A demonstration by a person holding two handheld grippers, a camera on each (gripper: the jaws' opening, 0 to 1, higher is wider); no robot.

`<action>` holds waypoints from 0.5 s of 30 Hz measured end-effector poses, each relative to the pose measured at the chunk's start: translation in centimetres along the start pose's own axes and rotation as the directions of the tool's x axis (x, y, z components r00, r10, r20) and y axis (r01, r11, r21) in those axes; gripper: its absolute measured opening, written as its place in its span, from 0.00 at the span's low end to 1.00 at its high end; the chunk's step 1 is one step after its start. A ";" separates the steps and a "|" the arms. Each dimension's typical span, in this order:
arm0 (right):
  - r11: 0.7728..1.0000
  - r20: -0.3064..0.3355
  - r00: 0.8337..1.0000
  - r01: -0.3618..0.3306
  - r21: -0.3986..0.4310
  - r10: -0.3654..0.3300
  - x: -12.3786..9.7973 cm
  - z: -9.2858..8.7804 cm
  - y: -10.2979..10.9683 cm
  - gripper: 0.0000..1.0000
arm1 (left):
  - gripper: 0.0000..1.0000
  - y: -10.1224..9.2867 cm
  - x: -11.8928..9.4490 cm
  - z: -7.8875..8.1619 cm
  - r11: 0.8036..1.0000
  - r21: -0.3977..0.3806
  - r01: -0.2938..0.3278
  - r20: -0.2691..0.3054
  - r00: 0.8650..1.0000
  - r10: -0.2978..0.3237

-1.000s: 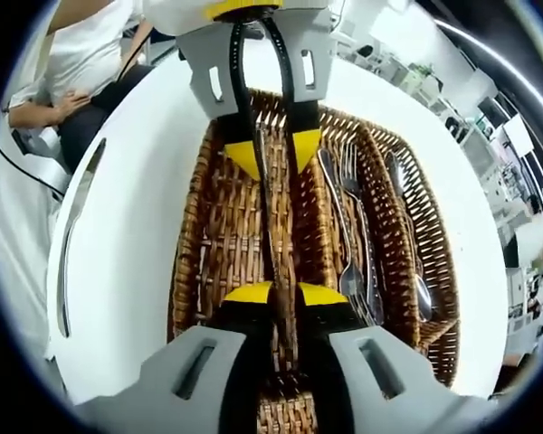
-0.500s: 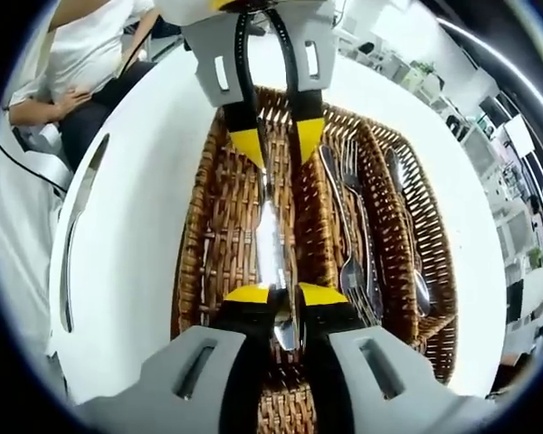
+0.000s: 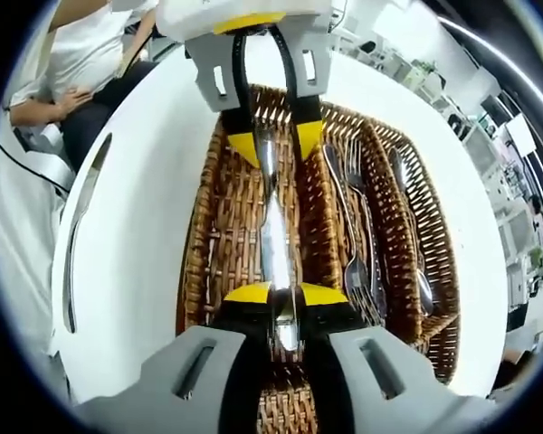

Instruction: Arrange the knives, forks, and spoons in their matching storage slots by inserting each utensil handle-first until every utensil is classified and aligned in the correct compartment

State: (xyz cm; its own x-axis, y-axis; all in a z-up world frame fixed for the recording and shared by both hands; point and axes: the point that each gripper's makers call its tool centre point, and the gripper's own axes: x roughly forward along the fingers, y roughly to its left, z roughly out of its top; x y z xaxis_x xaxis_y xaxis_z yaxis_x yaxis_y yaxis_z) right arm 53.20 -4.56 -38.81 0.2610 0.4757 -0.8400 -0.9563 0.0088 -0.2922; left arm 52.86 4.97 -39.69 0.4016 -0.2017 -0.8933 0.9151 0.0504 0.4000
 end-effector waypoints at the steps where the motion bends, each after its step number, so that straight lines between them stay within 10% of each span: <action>1: 1.000 -0.002 1.000 -0.002 0.001 0.002 0.1 -0.1 0.1 0.10 | 0.22 0.1 -0.1 0.0 1.000 -0.002 -0.005 -0.004 1.000 0.005; 15: 1.000 -0.002 1.000 -0.026 0.005 0.026 0.2 -0.3 0.8 0.11 | 0.19 0.7 0.2 -0.3 0.999 0.024 -0.024 -0.025 0.999 0.025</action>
State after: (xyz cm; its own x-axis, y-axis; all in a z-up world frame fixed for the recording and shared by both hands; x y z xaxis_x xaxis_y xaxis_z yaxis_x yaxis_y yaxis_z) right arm 52.56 -4.75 -39.34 0.2358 0.4743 -0.8482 -0.9636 0.0010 -0.2673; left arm 53.61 5.24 -39.67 0.4251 -0.1761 -0.8878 0.9039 0.0314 0.4266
